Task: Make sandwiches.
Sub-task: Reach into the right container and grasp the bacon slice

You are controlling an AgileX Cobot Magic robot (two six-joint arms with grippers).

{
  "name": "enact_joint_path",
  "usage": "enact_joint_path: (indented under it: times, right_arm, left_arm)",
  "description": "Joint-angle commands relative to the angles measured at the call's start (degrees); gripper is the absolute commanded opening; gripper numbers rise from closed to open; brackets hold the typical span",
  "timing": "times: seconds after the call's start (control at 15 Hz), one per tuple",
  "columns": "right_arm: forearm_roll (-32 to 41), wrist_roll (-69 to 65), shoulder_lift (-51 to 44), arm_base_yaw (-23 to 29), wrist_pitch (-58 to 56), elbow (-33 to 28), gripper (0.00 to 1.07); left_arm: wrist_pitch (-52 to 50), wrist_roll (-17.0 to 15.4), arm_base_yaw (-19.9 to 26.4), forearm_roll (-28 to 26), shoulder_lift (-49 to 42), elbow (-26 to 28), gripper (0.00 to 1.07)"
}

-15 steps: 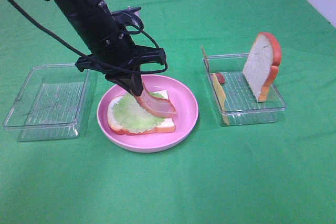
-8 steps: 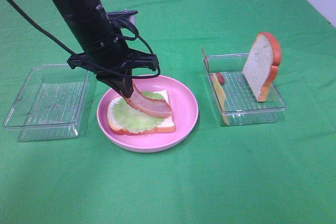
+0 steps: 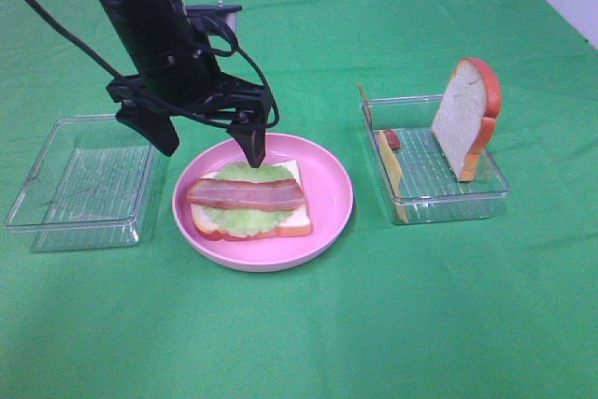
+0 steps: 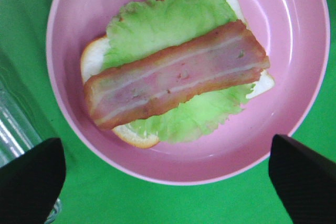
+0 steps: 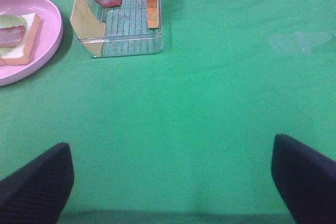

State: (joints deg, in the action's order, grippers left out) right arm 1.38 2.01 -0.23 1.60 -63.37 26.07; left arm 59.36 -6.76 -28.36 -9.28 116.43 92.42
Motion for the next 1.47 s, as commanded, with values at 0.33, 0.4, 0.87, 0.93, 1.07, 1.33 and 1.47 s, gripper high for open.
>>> enact_joint_path:
  times: [0.33, 0.4, 0.87, 0.93, 1.07, 1.33, 1.47]
  right_arm:
    - [0.06, 0.57, -1.43, -0.06, 0.23, -0.11, 0.99]
    - [0.06, 0.57, -1.43, -0.06, 0.23, -0.11, 0.99]
    - [0.06, 0.57, -1.43, -0.06, 0.23, -0.11, 0.99]
    - [0.06, 0.57, -1.43, -0.06, 0.23, -0.11, 0.99]
    - [0.06, 0.57, -1.43, -0.06, 0.23, -0.11, 0.99]
    - [0.06, 0.57, -1.43, -0.06, 0.23, -0.11, 0.99]
    - [0.06, 0.57, -1.43, -0.06, 0.23, -0.11, 0.99]
  left_arm:
    - [16.27, 4.58, 14.78, 8.37, -2.29, 11.86, 1.02]
    - [16.21, 5.84, 18.62, 8.19, -2.86, 11.97, 1.02]
    - [15.24, 11.23, 31.57, 3.67, -13.64, 1.32, 0.99]
    - [13.24, 11.23, 31.57, 3.67, -21.03, -6.65, 0.99]
    - [10.20, 11.97, 31.57, 3.67, -34.84, -17.88, 0.98]
    - [9.40, 13.81, 31.57, 3.90, -62.22, -33.92, 0.98]
    - [9.57, 13.81, 31.57, 3.90, -76.55, -38.90, 0.98]
